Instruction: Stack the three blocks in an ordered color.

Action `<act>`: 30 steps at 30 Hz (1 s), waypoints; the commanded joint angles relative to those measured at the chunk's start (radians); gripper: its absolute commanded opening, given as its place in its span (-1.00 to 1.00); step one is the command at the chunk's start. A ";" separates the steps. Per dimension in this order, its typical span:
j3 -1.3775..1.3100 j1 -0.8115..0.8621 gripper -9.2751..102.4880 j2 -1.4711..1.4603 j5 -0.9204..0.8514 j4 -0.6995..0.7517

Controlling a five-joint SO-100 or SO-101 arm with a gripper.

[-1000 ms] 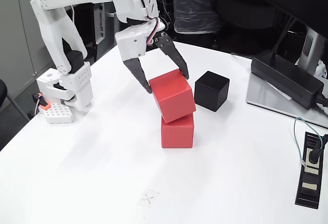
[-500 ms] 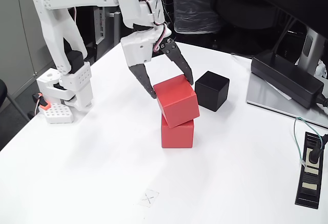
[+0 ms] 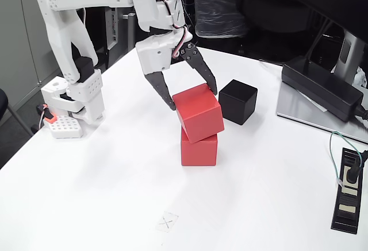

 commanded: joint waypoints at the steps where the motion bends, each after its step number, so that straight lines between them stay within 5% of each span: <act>1: -0.041 -0.006 -0.35 0.011 -0.003 -0.002; 21: -0.081 -0.020 -0.18 0.094 -0.011 0.011; 30: -0.101 -0.158 -0.18 0.311 -0.179 0.206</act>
